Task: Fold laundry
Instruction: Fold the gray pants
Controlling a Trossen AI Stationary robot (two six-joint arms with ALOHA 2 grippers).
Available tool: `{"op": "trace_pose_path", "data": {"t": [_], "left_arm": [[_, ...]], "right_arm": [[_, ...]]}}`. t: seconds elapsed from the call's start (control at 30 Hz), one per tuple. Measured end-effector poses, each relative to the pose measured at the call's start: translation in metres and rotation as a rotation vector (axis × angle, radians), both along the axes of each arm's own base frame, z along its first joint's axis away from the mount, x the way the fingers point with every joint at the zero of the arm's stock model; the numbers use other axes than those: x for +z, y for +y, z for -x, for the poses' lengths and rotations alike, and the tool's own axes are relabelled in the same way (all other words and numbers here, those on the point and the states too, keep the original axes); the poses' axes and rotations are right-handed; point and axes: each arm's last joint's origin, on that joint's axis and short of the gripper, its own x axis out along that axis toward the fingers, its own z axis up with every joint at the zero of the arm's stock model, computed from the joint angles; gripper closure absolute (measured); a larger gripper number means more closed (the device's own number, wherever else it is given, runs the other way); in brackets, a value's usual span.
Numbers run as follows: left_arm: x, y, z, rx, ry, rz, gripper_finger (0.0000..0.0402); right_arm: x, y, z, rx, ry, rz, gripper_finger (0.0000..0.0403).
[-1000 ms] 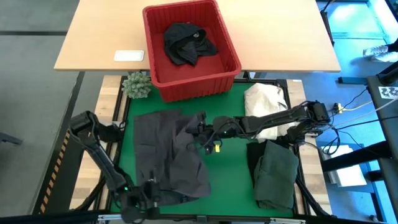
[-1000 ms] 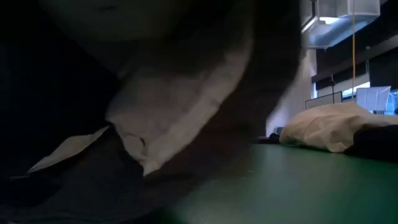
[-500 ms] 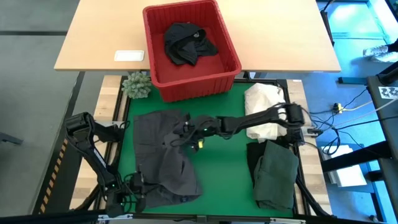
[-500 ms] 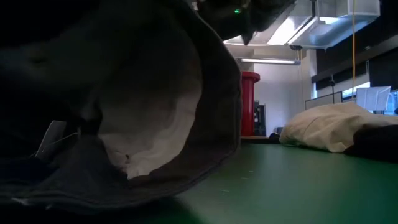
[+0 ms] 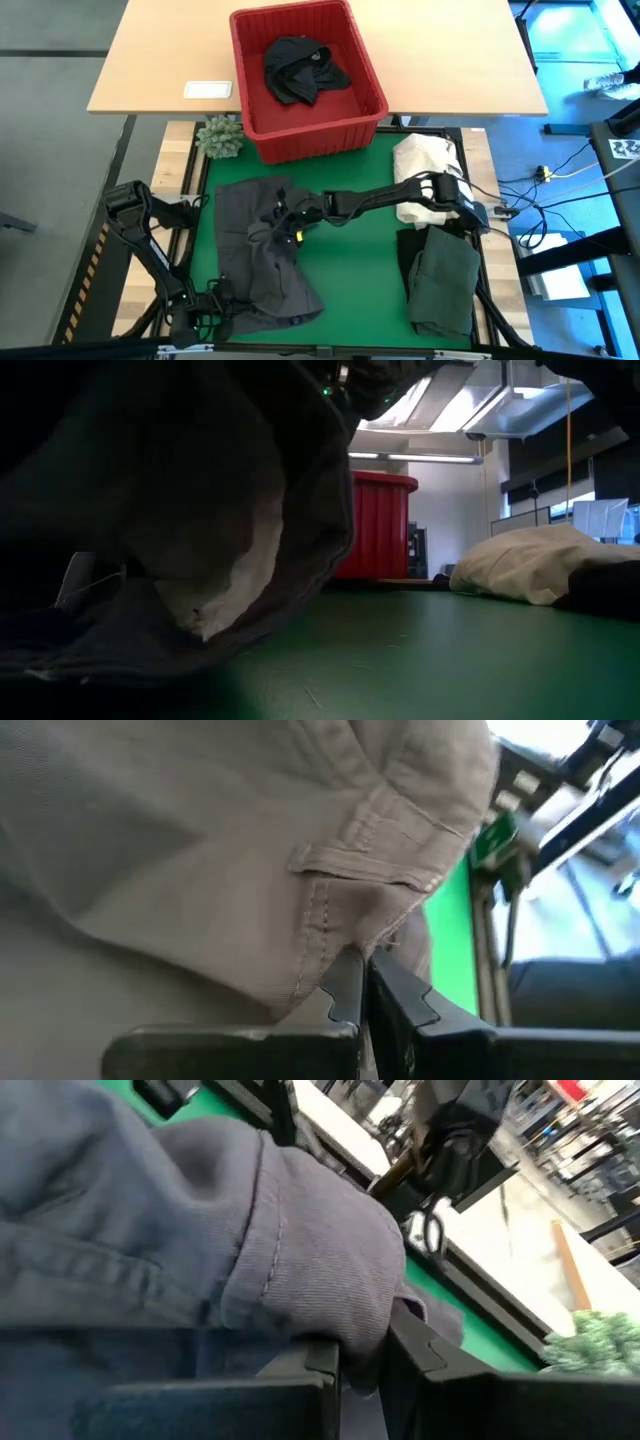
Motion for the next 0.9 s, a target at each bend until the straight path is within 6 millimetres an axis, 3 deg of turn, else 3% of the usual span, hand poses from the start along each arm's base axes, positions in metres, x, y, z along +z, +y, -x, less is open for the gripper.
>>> {"op": "trace_pose_path", "data": {"t": [0.2, 0.53, 0.63, 0.9], "left_arm": [[0.010, 0.008, 0.002, -0.017, 0.049, -0.025, 0.0366], [0.061, 0.036, 0.008, -0.039, 0.069, -0.016, 0.0288], [0.074, 0.040, -0.004, -0.054, -0.003, -0.062, 0.0281], [0.098, 0.033, -0.068, -0.272, -0.163, -0.215, 0.0281]], "right_arm": [[-0.006, 0.000, -0.001, 0.006, 0.024, 0.000, 0.0371], [-0.007, 0.000, 0.000, 0.004, 0.040, -0.005, 0.0371], [-0.008, 0.000, 0.000, 0.003, 0.042, -0.007, 0.0371], [-0.008, -0.003, 0.000, -0.006, 0.049, -0.008, 0.0370]]}}
